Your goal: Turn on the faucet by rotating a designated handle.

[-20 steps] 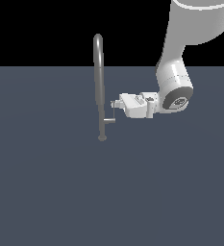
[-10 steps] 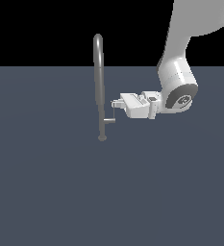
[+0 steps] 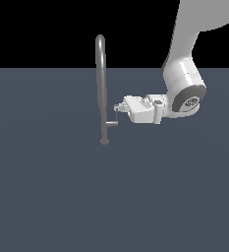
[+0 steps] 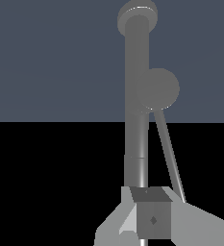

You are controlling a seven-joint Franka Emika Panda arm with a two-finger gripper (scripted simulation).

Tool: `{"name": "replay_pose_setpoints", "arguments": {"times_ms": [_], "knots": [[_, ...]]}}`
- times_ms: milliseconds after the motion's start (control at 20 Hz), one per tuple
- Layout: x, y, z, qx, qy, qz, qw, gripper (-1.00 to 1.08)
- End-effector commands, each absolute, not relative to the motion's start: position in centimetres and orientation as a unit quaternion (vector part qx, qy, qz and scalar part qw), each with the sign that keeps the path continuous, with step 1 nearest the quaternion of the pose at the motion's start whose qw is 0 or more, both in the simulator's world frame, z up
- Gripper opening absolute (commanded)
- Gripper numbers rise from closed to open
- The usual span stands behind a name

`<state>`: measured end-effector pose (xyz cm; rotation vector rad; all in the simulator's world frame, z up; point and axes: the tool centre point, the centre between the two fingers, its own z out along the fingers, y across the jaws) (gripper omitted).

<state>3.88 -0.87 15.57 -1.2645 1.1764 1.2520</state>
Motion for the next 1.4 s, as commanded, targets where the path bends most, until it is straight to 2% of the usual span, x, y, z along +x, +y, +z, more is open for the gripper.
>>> {"name": "replay_pose_setpoints", "arguments": {"times_ms": [0,250,350,800,900,1200,1250,1300,1350], "knots": [[2.8,-1.0,15.5,-0.518,0.482,0.517,0.481,-1.00],[1.3,-1.1,15.4,-0.518,0.481,0.518,0.481,-1.00],[2.0,-1.0,15.8,-0.521,0.480,0.513,0.484,-1.00],[-1.5,-1.3,13.5,-0.518,0.481,0.518,0.481,-1.00],[-0.5,-1.2,14.6,-0.524,0.477,0.511,0.487,-1.00],[-2.8,-1.4,10.7,-0.519,0.481,0.518,0.482,-1.00],[-2.8,-1.4,10.7,-0.519,0.481,0.518,0.482,-1.00],[-1.8,-1.3,12.6,-0.526,0.472,0.511,0.488,-1.00],[-1.9,-1.3,12.0,-0.526,0.473,0.512,0.487,-1.00]]}}
